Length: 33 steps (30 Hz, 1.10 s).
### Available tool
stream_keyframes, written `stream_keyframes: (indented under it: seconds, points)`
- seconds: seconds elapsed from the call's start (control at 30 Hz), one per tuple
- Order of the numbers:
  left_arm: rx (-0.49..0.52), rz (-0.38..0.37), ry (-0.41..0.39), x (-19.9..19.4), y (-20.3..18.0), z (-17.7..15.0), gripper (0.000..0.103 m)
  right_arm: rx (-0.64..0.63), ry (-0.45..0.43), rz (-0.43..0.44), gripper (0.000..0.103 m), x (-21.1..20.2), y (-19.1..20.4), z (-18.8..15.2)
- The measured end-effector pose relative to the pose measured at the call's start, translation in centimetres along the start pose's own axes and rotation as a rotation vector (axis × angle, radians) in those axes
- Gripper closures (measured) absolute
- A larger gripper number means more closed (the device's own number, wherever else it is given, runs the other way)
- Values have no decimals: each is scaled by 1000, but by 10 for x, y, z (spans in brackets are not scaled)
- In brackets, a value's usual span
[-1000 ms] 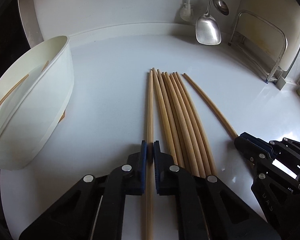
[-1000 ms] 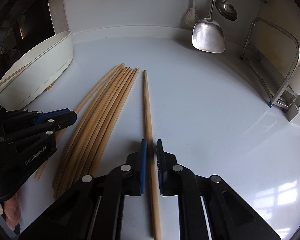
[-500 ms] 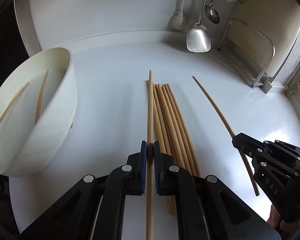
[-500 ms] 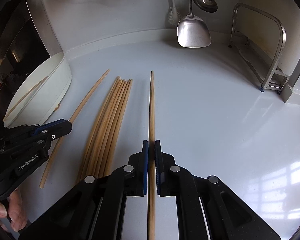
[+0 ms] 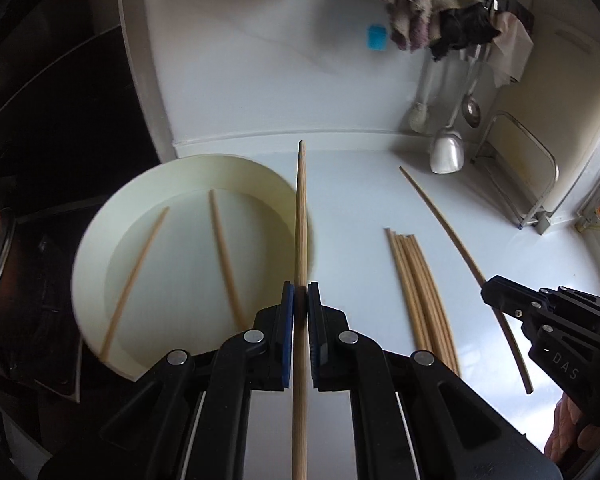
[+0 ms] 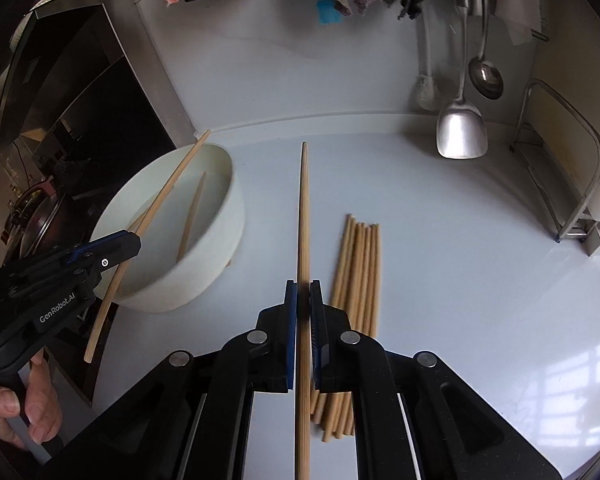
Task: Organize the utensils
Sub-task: 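Carry the two held chopsticks over the white basin with both tools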
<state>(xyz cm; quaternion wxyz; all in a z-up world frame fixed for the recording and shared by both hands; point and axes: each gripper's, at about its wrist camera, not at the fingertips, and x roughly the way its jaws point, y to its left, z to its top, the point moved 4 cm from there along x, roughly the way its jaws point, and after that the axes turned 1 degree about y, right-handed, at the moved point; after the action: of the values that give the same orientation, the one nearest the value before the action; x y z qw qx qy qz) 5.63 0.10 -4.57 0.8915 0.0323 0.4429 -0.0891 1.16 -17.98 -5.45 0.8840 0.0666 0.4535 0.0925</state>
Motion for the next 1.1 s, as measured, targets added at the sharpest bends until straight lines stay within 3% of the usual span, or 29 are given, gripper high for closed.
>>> stream_keyframes:
  seconds: [0.23, 0.4, 0.67, 1.1]
  points:
    - [-88, 113, 34, 4, 99, 1, 95, -43, 10, 94, 97, 26, 76, 30]
    - [-107, 115, 64, 18, 137, 3, 95, -50, 59, 125, 97, 63, 115, 43]
    - [-100, 67, 128, 51, 164, 6, 95, -55, 108, 104, 97, 104, 151, 52]
    - [-74, -6, 208, 96, 163, 6, 95, -28, 165, 49, 97, 147, 154, 64]
